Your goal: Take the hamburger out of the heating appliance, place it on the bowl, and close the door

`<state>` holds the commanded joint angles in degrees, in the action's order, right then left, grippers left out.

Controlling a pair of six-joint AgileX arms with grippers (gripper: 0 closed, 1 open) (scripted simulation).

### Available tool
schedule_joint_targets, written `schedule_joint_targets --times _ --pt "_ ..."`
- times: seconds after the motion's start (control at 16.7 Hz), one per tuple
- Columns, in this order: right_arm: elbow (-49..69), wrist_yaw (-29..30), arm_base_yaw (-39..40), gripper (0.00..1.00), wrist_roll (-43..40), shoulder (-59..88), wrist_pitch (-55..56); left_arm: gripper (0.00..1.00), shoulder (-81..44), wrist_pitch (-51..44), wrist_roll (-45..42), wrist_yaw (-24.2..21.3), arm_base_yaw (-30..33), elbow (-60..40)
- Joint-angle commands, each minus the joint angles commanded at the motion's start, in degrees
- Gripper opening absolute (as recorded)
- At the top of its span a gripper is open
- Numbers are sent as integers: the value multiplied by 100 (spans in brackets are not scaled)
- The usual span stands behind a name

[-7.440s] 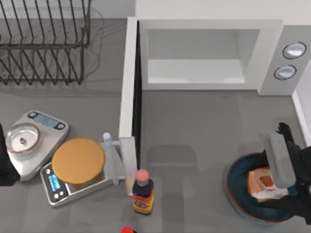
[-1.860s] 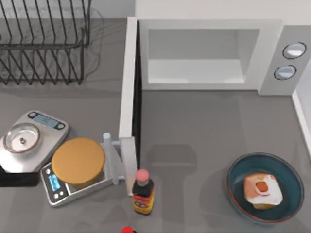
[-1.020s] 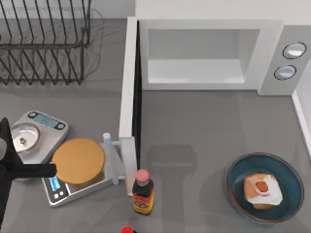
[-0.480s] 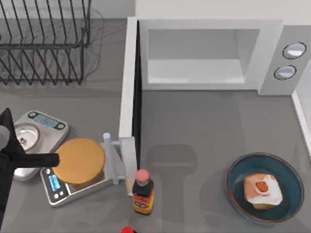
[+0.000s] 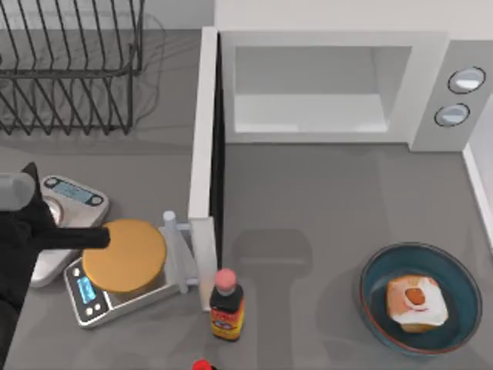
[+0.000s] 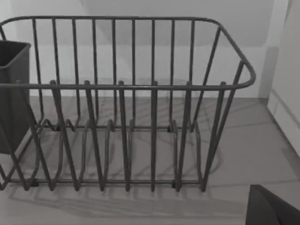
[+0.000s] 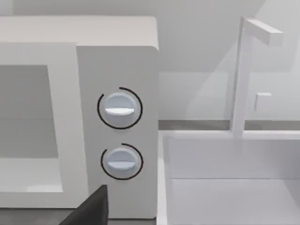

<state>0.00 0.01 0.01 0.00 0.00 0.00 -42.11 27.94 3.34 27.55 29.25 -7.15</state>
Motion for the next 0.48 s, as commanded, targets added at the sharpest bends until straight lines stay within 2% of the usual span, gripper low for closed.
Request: schedule_joint_targets --times 0.48 --pt "0 0 0 100 0 0 0 0 -1373 -3806 1268 -210 381 -2310"
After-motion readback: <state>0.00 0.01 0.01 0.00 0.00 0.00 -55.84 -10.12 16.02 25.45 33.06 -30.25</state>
